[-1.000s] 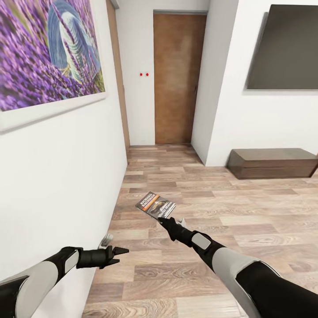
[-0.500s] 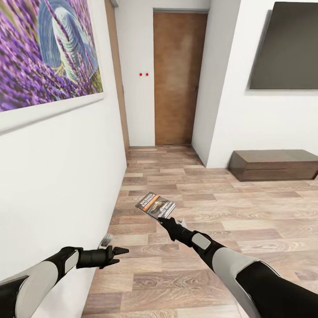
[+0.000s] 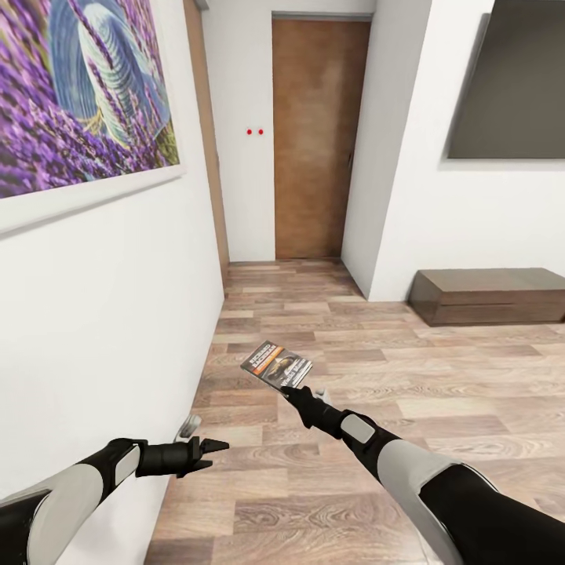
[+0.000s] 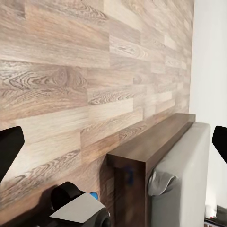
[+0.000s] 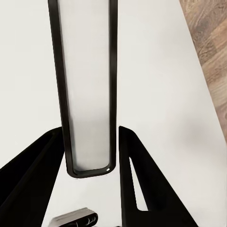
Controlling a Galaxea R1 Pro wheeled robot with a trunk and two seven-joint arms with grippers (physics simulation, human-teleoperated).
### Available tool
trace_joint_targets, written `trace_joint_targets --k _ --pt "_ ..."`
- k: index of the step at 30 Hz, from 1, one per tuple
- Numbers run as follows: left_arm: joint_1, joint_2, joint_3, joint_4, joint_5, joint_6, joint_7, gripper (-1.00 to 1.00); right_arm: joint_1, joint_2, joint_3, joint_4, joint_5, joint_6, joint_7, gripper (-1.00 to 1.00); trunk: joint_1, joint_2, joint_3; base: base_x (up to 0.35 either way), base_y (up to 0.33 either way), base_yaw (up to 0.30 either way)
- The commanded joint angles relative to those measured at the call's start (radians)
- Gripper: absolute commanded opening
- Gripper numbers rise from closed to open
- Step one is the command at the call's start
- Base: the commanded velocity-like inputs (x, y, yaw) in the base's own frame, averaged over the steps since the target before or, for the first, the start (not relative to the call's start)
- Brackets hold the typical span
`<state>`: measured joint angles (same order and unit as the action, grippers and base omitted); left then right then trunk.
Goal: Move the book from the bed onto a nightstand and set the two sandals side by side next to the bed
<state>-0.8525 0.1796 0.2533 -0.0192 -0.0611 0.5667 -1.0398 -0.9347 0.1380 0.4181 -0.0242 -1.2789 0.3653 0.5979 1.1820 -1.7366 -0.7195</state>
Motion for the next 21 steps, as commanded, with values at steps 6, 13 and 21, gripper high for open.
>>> trace_joint_targets --k 6,13,21 --pt "0.0 0.0 0.007 -0.001 -0.006 0.009 -0.002 1.0 -0.001 0.0 0.005 0.001 -0.01 0.005 0.002 -1.0 0.0 0.0 -0.001 0.133 0.0 0.0" --pt "0.0 0.0 0.007 -0.001 -0.006 0.009 -0.002 1.0 -0.001 -0.001 0.005 0.001 -0.01 0.004 0.002 -1.0 0.0 0.0 -0.001 0.132 0.0 0.0" --pt "0.0 0.0 0.007 -0.001 -0.006 0.009 -0.002 1.0 -0.001 -0.001 0.005 0.001 -0.01 0.004 0.002 -1.0 0.0 0.0 -0.001 0.131 0.0 0.0"
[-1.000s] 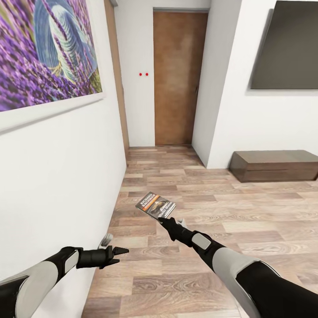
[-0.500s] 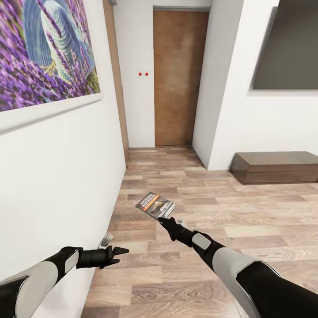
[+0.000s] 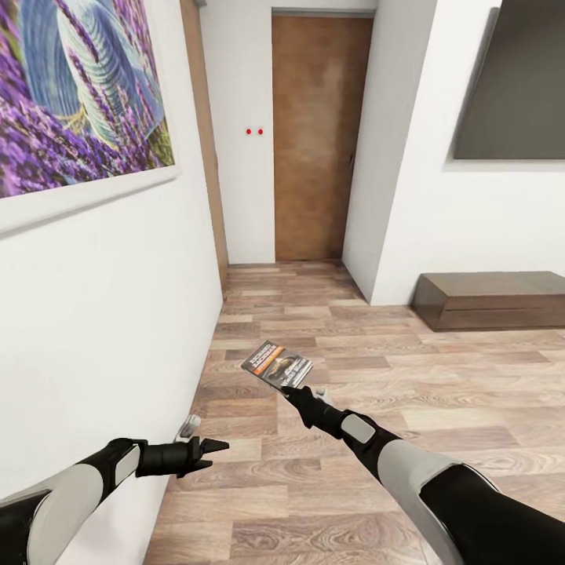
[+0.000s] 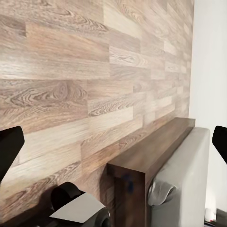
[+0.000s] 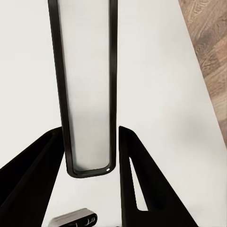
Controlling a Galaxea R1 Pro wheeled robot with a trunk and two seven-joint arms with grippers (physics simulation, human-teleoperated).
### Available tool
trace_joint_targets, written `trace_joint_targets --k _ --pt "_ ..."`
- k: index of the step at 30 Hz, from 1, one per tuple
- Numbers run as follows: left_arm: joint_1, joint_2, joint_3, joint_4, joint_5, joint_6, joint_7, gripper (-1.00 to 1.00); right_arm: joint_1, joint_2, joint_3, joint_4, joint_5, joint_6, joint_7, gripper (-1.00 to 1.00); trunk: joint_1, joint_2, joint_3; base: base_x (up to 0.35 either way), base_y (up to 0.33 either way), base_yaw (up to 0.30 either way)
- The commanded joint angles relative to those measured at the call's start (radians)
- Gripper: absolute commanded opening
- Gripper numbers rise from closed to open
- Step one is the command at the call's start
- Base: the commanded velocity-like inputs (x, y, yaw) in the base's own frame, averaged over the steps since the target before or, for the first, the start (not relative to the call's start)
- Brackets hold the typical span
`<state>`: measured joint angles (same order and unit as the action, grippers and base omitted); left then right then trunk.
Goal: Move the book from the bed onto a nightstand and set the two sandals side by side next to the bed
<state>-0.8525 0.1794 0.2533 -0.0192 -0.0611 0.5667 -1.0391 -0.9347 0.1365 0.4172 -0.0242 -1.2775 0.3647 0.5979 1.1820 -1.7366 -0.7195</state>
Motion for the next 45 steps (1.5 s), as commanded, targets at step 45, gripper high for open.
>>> trace_joint_targets --k 45 --pt "0.0 0.0 0.007 -0.001 -0.006 0.009 -0.002 1.0 -0.001 -0.001 0.006 0.001 -0.014 0.006 0.002 -1.0 0.0 0.0 -0.001 0.13 0.0 -0.078"
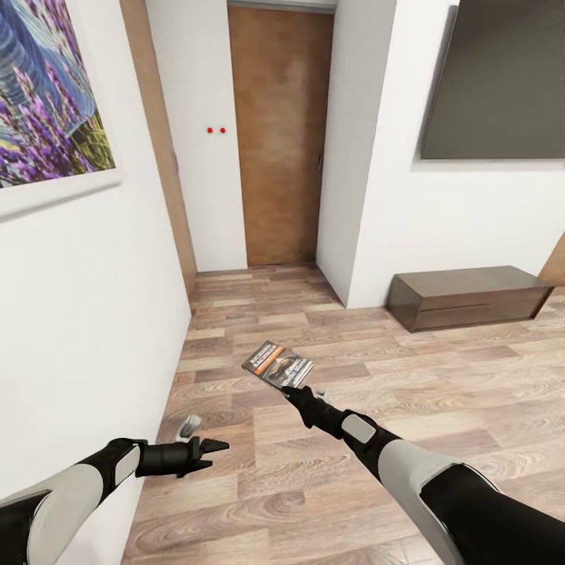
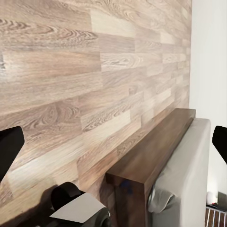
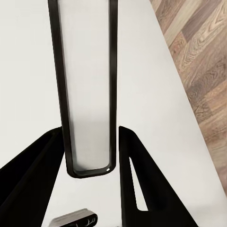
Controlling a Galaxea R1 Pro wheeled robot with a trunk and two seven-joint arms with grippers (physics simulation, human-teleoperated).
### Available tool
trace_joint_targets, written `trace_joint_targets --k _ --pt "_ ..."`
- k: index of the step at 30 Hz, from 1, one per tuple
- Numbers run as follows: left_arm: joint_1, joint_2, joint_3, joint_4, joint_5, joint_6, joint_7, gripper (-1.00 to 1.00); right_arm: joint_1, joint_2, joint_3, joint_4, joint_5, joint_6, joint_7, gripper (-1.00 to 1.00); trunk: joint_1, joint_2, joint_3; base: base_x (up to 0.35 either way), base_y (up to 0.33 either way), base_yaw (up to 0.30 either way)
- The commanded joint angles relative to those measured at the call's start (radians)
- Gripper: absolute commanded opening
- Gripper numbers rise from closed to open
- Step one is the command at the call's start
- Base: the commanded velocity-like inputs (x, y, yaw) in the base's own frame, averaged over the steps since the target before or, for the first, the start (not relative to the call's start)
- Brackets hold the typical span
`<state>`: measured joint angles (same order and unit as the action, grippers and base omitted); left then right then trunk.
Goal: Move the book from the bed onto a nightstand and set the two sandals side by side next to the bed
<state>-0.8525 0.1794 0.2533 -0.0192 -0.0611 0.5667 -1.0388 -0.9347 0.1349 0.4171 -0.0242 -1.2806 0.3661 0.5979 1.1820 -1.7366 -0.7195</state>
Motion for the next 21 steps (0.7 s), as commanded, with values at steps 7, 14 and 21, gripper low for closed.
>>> trace_joint_targets --k 7,14,21 --pt "0.0 0.0 0.007 -0.001 -0.006 0.009 -0.003 1.0 -0.001 0.0 0.006 0.001 -0.011 0.005 0.002 -1.0 0.0 0.0 -0.001 0.13 0.0 -0.022" --pt "0.0 0.001 0.007 -0.001 -0.006 0.009 -0.003 1.0 -0.001 0.0 0.006 0.001 -0.011 0.005 0.002 -1.0 0.0 0.0 -0.001 0.13 0.0 -0.129" --pt "0.0 0.001 0.007 -0.001 -0.006 0.009 -0.004 1.0 -0.001 0.0 0.006 0.001 -0.011 0.005 0.002 -1.0 0.0 0.0 -0.001 0.129 0.0 -0.17"
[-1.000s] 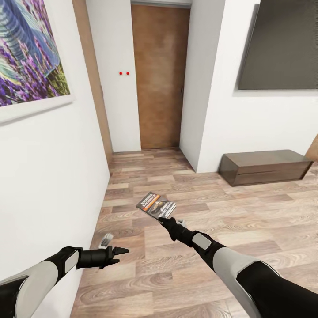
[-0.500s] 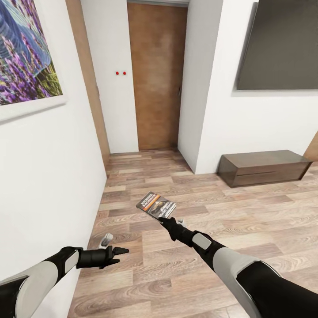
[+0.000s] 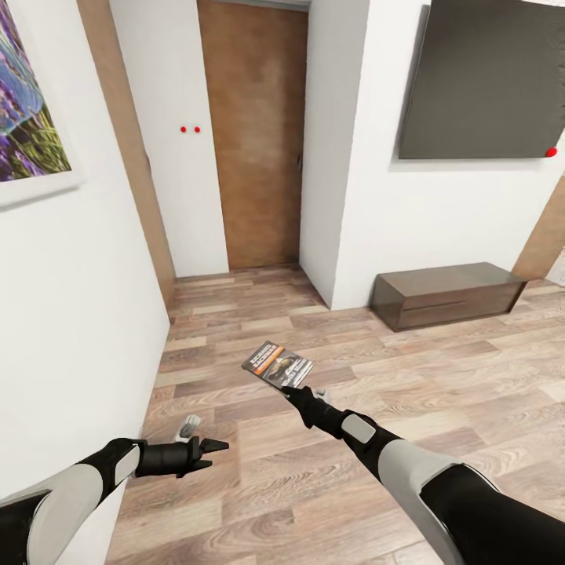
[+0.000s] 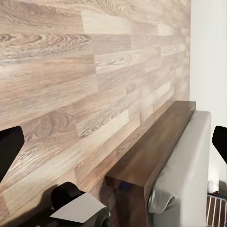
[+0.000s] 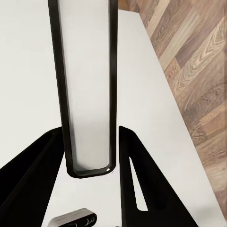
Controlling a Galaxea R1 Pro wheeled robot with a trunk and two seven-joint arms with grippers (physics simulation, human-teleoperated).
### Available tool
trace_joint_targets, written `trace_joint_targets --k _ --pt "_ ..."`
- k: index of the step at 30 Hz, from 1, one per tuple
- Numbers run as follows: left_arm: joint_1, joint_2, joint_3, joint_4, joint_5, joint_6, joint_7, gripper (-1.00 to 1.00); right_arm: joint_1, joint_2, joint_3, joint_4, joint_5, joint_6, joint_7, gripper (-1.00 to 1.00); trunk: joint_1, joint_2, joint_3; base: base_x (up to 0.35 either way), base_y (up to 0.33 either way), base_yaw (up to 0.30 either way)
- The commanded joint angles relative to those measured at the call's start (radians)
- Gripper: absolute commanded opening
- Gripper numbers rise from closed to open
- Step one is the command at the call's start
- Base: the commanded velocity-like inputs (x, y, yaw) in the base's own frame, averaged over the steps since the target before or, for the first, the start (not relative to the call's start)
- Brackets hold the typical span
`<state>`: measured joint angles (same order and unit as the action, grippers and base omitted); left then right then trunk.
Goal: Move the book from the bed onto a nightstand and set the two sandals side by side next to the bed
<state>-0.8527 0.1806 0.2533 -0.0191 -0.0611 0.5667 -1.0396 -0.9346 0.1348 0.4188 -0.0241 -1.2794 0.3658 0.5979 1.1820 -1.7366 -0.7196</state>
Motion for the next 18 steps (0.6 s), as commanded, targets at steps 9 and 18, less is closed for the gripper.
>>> trace_joint_targets --k 9,18 --pt "0.0 0.0 0.007 -0.001 -0.006 0.009 -0.003 1.0 -0.001 0.0 0.005 0.001 -0.012 0.006 0.002 -1.0 0.0 0.0 -0.001 0.129 0.0 -0.174" --pt "0.0 0.0 0.007 -0.001 -0.006 0.009 -0.003 1.0 -0.001 0.0 0.005 0.001 -0.012 0.006 0.002 -1.0 0.0 0.0 -0.001 0.128 0.0 -0.168"
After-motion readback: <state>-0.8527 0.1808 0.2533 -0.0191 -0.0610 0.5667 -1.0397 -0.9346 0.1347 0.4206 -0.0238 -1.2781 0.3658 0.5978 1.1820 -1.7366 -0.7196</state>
